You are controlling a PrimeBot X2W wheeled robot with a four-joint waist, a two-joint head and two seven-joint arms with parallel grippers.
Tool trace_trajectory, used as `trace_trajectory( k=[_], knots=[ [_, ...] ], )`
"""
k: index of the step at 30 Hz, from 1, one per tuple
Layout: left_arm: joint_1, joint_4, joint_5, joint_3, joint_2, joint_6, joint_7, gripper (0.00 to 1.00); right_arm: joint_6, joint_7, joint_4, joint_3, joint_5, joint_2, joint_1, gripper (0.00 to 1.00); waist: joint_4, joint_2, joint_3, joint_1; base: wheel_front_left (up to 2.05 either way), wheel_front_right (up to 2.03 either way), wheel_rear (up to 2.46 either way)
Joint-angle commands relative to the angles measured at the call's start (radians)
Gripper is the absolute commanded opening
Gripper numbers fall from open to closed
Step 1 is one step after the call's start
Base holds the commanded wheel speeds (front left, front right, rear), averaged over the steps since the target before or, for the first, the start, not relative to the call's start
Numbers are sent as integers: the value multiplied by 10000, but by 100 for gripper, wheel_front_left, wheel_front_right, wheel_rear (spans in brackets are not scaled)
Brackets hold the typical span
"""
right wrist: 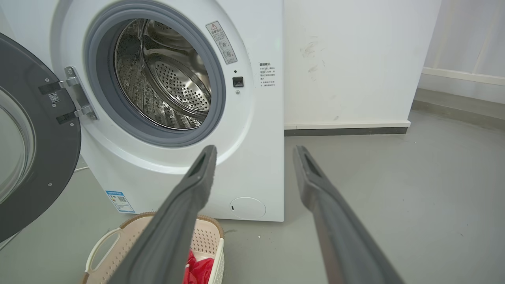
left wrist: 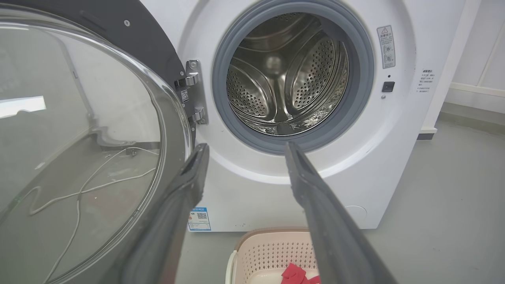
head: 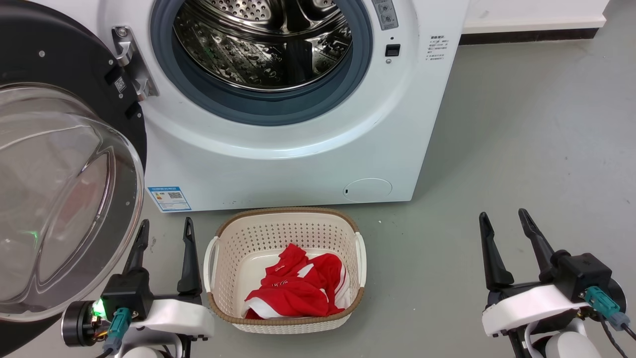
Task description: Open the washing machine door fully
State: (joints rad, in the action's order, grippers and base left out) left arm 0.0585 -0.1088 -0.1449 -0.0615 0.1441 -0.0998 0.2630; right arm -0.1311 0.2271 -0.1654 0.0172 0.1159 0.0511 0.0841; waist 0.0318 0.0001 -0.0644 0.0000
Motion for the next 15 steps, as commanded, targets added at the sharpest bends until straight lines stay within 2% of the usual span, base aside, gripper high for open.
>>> trace_trajectory(
  k=[1,12,13,15],
  knots=[
    [-134,18,27,24,-53,22,22,100,7,26,-27,15,19,-19,136,100,4,-1,8,0,0,0,0],
    [35,5,97,93,-138,177,23,100,7,36,1,-37,31,-19,112,100,-74,-1,-31,0,0,0,0],
    [-75,-37,23,66,-110,167,-2,0,0,3,-31,-26,13,0,-19,0,-73,-1,-30,0,0,0,0],
    [-92,-198,-112,97,-135,195,-57,0,-2,-15,-118,-8,126,-2,-95,0,-75,-1,-25,0,0,0,0]
  ],
)
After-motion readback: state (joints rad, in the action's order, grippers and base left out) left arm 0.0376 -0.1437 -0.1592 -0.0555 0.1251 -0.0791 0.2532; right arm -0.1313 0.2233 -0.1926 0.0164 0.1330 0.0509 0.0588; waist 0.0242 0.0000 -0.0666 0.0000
